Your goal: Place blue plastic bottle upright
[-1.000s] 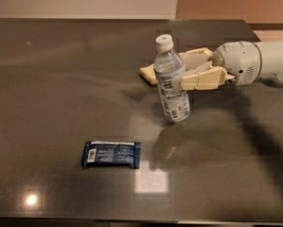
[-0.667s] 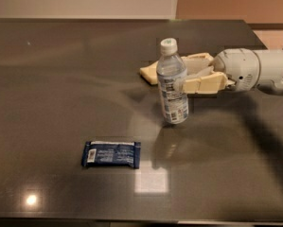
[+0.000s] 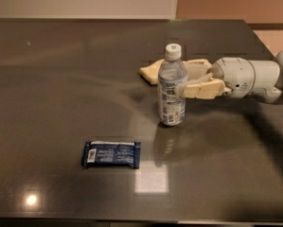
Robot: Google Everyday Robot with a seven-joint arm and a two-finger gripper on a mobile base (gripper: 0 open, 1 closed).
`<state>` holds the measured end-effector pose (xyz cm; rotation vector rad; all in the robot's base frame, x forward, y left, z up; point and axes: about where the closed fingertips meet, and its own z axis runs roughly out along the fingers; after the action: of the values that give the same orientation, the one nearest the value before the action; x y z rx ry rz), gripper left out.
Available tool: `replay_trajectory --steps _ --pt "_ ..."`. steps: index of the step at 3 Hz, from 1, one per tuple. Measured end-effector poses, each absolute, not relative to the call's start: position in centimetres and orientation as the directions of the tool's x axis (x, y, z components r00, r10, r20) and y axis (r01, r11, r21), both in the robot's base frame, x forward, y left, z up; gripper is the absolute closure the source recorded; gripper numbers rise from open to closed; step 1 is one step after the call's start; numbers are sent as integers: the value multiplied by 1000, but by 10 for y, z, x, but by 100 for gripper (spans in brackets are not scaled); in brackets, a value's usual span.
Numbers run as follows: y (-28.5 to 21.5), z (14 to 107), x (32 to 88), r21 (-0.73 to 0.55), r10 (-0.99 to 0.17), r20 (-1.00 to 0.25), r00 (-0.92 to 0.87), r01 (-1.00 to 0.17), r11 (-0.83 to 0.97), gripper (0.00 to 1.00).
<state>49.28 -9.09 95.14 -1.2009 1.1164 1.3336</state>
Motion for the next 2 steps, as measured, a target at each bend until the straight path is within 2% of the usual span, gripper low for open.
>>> replay_trajectory --steps 2 --pt "-95 939 497 11 150 -988 -27 -994 -107 35"
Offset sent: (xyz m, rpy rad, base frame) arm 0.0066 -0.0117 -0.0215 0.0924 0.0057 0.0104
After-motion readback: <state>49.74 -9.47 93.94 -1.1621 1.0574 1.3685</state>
